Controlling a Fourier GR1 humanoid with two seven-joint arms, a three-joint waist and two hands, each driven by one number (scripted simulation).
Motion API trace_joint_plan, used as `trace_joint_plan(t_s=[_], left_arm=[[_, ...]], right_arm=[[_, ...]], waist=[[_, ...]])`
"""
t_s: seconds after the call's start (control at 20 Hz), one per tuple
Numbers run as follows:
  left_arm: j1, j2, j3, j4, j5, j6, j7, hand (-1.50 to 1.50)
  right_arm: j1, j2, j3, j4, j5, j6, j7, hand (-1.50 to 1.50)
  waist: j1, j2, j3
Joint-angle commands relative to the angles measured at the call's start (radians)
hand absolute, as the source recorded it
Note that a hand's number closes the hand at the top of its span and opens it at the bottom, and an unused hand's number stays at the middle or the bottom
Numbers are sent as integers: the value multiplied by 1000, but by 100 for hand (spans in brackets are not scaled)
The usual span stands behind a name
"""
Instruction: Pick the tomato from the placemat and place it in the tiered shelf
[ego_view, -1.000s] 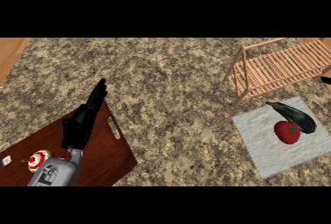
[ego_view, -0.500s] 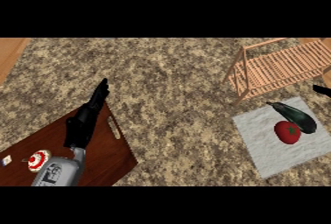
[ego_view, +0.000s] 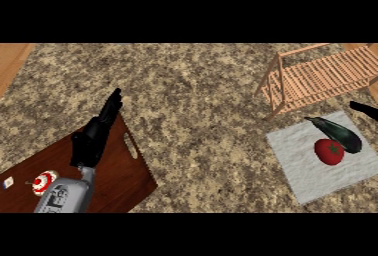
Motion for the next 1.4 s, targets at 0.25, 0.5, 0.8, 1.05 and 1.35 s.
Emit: trace_joint_plan(t_s=[0.25, 0.5, 0.8, 1.05, 1.35], left_arm=[[15, -55, 4, 46, -62, 0, -38, 0], [48, -75, -10, -43, -84, -7, 12, 0], [38, -69, 40, 1, -84, -38, -34, 0], [-31, -106, 45, 64, -96, -27, -17, 0], [116, -87, 31, -139, -100, -54, 38, 0]], right_arm=[[-62, 84, 18, 96, 161, -26, -41, -150], [-26, 112, 5, 45, 210, -4, -14, -150], [-15, 136, -6, 53, 275, -3, -44, -150], [-128, 189, 22, 230, 352, -80, -75, -150], [-52, 212, 11, 229, 409, -135, -114, -150]], waist=[[4, 2, 0], [2, 0, 0], [1, 0, 0], [4, 2, 0], [7, -1, 0]])
